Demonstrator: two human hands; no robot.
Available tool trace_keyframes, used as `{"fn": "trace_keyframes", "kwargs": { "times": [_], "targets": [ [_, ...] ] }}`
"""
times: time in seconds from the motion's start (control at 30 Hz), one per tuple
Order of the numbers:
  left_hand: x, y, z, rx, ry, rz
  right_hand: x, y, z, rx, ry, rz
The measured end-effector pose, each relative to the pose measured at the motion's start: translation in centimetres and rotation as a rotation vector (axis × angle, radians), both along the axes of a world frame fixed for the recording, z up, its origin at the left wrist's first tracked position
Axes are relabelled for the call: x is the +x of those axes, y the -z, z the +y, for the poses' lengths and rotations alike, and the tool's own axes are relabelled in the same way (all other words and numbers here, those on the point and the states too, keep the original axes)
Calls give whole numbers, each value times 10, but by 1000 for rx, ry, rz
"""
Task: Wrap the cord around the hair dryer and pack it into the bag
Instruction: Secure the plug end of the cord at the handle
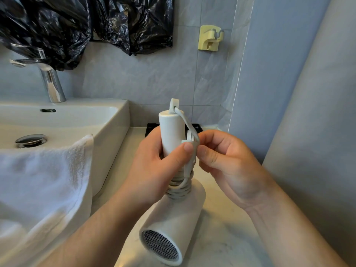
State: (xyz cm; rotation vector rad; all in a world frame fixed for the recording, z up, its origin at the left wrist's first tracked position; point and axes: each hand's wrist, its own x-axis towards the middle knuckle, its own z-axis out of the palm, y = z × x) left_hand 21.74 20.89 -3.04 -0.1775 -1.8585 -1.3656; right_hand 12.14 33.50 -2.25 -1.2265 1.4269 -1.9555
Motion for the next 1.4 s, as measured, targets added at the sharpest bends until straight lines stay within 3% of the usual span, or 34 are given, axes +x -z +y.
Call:
{"fn": "trace_keyframes", "kwargs": {
  "times": [0.3, 0.63, 1.07, 1.4],
  "targets": [
    [1, 0, 5, 4, 26, 8, 6, 0, 1, -49, -17, -13],
    [-1, -1, 2, 205, 243, -21, 10, 2, 2, -114, -2, 84],
    [3, -2, 8, 264, 265, -36, 12, 0, 4, -102, 100, 192],
    [5, -5, 11, 186, 251, 18, 11, -3, 7, -154, -68, 28]
  ]
}}
